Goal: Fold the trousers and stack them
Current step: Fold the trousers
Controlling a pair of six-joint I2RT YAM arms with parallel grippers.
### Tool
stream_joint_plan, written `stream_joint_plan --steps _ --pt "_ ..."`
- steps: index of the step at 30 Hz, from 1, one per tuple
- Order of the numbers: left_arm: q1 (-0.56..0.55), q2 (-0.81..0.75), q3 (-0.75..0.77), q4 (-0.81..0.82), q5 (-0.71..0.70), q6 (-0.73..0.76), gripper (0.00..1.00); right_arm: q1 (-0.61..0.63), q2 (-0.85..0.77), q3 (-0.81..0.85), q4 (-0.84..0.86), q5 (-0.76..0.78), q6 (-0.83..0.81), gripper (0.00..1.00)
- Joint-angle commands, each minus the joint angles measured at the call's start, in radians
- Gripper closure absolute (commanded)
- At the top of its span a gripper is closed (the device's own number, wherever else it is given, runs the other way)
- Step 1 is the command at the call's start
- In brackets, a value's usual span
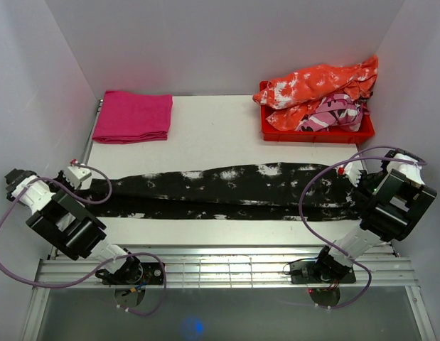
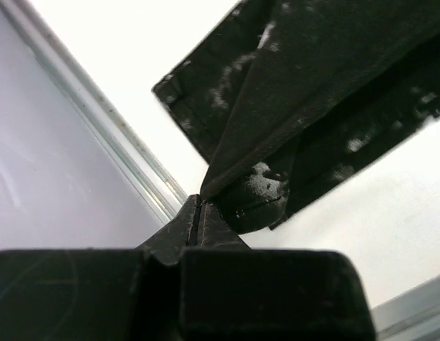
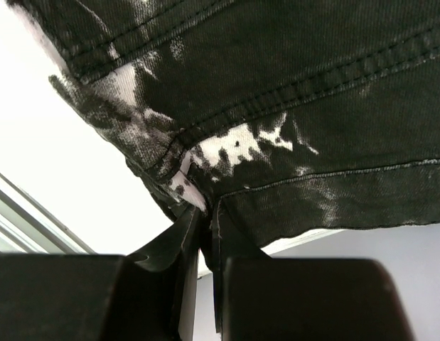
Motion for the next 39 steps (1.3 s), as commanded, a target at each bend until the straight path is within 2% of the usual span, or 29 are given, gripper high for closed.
stream_joint_plan --steps 1,4,5,6,7,8,9,10,13,15,17,18,21,22,24,25,28,32,39 --pt "0.010 -0.058 -0.065 -0.143 -0.018 0.205 1.00 -0.009 -0.033 0.013 0.015 0.043 -0.022 0.92" --pt "0.009 -0.176 -0.244 -0.113 -0.061 0.298 1.00 0.002 -0.049 0.013 0.008 0.040 -0.021 0.92" --pt "0.009 -0.230 -0.286 -0.093 -0.075 0.347 1.00 0.006 -0.052 0.015 0.008 0.049 -0.013 0.89" --pt "0.006 -0.256 -0.325 -0.086 -0.097 0.374 1.00 0.017 -0.055 0.021 -0.010 0.054 0.002 0.77" --pt "0.004 -0.281 -0.393 -0.083 -0.121 0.401 0.93 0.020 -0.056 0.033 -0.027 0.052 0.005 0.49" --pt "0.004 -0.324 -0.421 -0.079 -0.172 0.446 0.81 0.023 -0.056 0.070 -0.047 0.036 0.008 0.27" --pt "0.004 -0.341 -0.443 -0.076 -0.186 0.450 0.60 0.025 -0.058 0.093 -0.067 0.022 0.022 0.09" --pt "0.004 -0.356 -0.454 -0.077 -0.189 0.441 0.43 0.026 -0.057 0.122 -0.109 0.002 0.033 0.02" --pt "0.004 -0.350 -0.379 -0.183 -0.119 0.381 0.41 0.043 -0.040 0.258 -0.233 -0.090 0.077 0.03" --pt "0.004 -0.315 -0.241 -0.314 -0.011 0.309 0.40 0.074 -0.038 0.320 -0.257 -0.144 0.119 0.06" --pt "0.003 -0.238 -0.132 -0.381 0.068 0.217 0.39 0.100 -0.056 0.315 -0.257 -0.164 0.151 0.12" --pt "0.004 -0.205 -0.027 -0.422 0.137 0.107 0.39 0.138 -0.072 0.291 -0.254 -0.161 0.163 0.14" --pt "-0.005 -0.062 0.136 -0.402 0.205 -0.050 0.39 0.207 -0.096 0.243 -0.203 -0.153 0.232 0.22" --pt "-0.011 -0.025 0.170 -0.395 0.208 -0.152 0.39 0.226 -0.098 0.211 -0.188 -0.150 0.248 0.28" --pt "-0.037 0.084 0.222 -0.369 0.195 -0.231 0.39 0.285 -0.098 0.182 -0.145 -0.143 0.313 0.34" --pt "-0.050 0.113 0.254 -0.349 0.158 -0.319 0.36 0.304 -0.095 0.161 -0.134 -0.139 0.333 0.40" --pt "-0.092 0.190 0.269 -0.272 0.104 -0.420 0.41 0.368 -0.092 0.124 -0.082 -0.121 0.406 0.49" --pt "-0.163 0.213 0.204 -0.110 -0.052 -0.541 0.47 0.424 -0.090 0.033 -0.012 -0.068 0.464 0.55" --pt "-0.237 0.247 0.155 0.108 -0.187 -0.723 0.49 0.453 -0.035 -0.056 0.067 0.032 0.533 0.60"
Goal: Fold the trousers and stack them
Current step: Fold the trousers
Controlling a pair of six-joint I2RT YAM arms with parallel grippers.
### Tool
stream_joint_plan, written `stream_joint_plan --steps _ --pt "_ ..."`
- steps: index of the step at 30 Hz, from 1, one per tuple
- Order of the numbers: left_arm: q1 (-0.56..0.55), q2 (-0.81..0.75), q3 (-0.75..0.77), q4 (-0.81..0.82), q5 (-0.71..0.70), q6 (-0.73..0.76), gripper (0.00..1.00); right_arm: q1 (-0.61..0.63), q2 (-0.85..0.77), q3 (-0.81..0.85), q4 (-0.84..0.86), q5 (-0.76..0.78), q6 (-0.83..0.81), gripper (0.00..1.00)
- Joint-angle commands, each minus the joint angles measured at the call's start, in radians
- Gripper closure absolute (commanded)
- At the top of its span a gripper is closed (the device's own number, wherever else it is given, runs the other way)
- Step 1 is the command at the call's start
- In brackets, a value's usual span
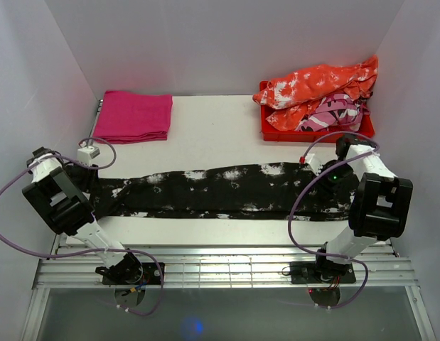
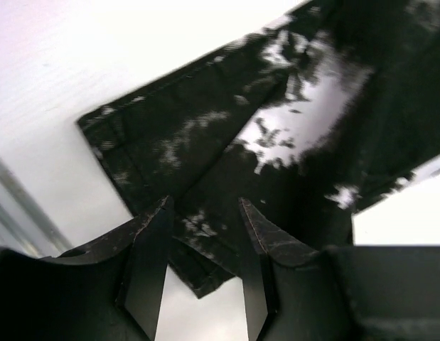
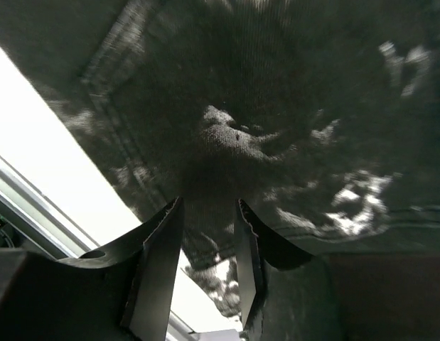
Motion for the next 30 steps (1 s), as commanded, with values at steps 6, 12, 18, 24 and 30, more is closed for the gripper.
stream_joint_plan --steps 6,12,18,24,30 --pt "-0.025 0.029 -0.020 0.184 -0.187 -0.136 0.48 0.008 0.075 -0.085 0.134 0.169 0.089 0.62" --pt "-0.025 0.022 -0.063 0.167 -0.232 -0.073 0.50 0.008 0.102 -0.097 0.155 0.206 0.086 0.64" --pt "-0.025 0.010 -0.077 0.151 -0.204 -0.064 0.58 0.008 0.109 -0.083 0.153 0.205 0.086 0.65" --pt "-0.025 -0.040 -0.083 0.145 -0.189 -0.055 0.56 0.008 0.114 -0.089 0.158 0.209 0.083 0.66" --pt "-0.027 -0.042 -0.090 0.124 -0.196 -0.045 0.59 0.008 0.118 -0.085 0.161 0.208 0.081 0.67"
